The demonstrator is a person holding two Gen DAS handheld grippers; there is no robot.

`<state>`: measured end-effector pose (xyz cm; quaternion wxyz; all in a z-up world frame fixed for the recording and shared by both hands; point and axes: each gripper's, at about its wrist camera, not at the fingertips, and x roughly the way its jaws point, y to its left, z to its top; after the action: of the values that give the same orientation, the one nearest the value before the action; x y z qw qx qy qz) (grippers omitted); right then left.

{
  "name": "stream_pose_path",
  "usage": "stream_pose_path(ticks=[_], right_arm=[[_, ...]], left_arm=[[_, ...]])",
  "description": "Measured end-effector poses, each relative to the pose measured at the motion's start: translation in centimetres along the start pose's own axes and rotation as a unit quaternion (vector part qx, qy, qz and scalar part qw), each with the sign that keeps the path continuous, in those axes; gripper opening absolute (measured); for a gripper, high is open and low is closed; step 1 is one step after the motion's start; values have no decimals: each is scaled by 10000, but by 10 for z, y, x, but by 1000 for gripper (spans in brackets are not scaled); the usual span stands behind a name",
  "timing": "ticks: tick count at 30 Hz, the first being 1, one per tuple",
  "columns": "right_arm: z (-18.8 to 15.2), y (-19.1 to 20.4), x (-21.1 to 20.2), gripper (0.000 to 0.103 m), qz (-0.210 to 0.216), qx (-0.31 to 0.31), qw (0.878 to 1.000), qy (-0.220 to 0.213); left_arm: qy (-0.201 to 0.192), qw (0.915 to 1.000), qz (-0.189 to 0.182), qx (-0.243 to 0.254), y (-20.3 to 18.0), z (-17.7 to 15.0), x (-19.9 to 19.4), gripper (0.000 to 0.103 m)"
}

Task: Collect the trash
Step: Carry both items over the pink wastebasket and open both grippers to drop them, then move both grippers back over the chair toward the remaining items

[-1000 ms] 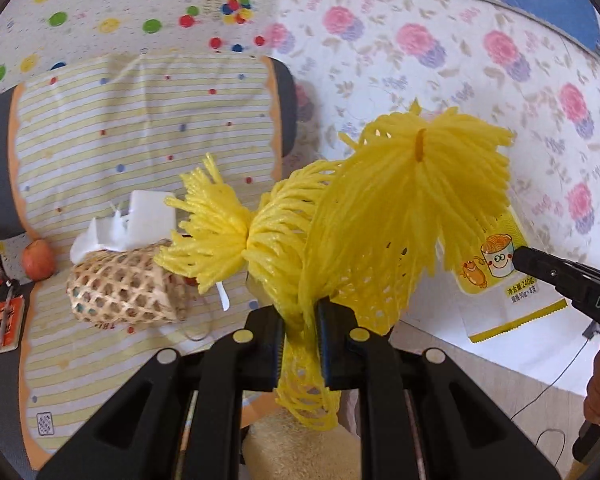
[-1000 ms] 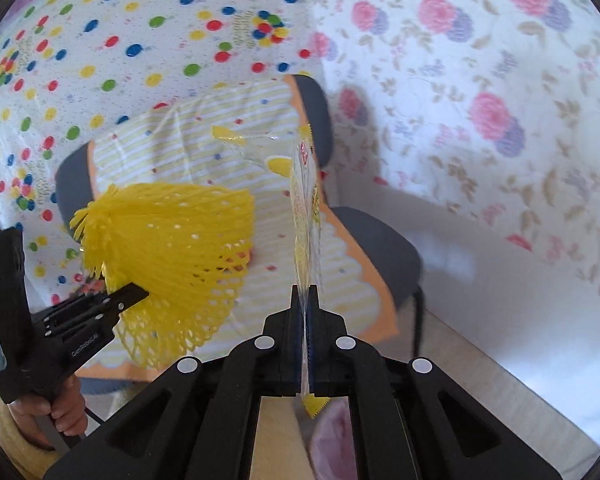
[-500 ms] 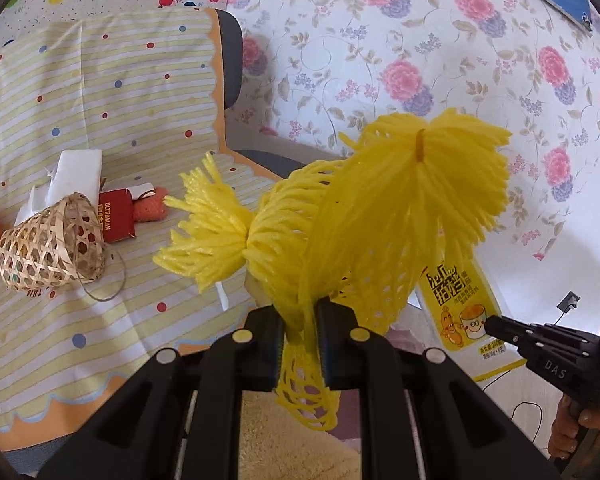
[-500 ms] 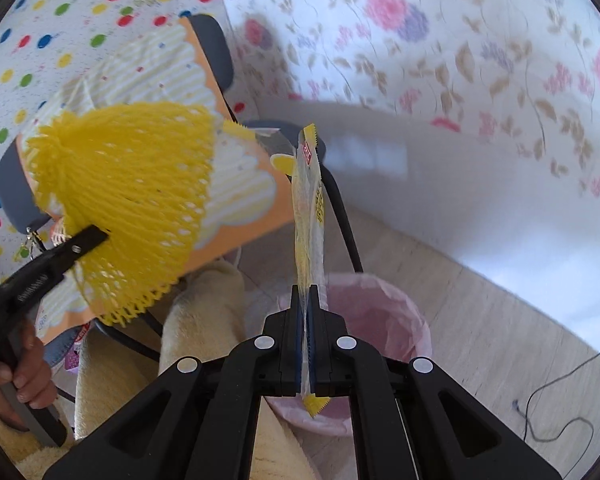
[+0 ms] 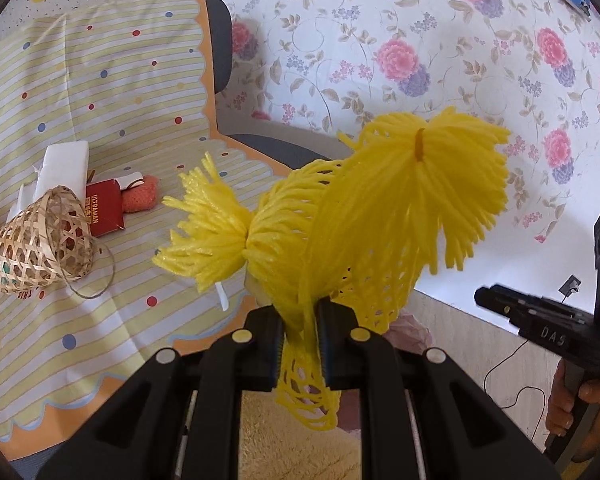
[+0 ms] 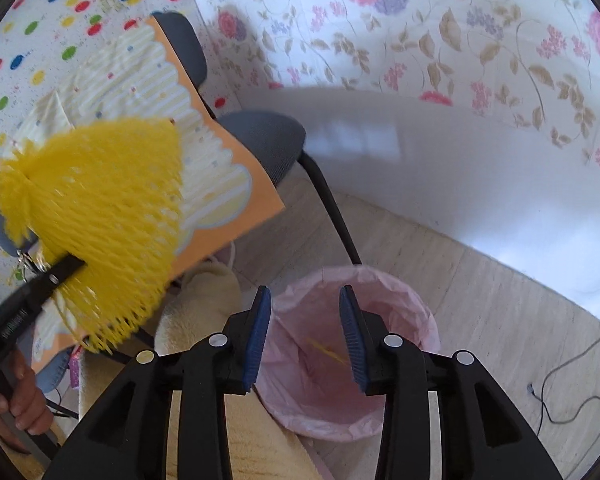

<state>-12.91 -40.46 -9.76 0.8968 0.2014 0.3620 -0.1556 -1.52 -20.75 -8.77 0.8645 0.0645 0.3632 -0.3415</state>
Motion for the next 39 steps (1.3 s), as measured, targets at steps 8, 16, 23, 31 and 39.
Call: stream_pose_path(ticks=[8,16,23,31,39], right_arm=[[18,4,-26,38,-506,-239,9972,-503],[16,-11,-27,42,-493,-113,9978,-418],[15,-27,-20,44,-500,24,9983,-312],[17,-29,-20,47,-493,60,9981,-363],[24,-11,-24,47,117,-5,9984,-544]], left_arm=[[413,9976,-363,411,-18,-2,22,14],[1157,9882,-605,806,-48,-13,66,27],[1592,9793,-622,1084,-68,-21,90,46],[1383,9828,-850,878,-59,-14,83,52],[664,9967,-275,368,-11,-1,36,52]])
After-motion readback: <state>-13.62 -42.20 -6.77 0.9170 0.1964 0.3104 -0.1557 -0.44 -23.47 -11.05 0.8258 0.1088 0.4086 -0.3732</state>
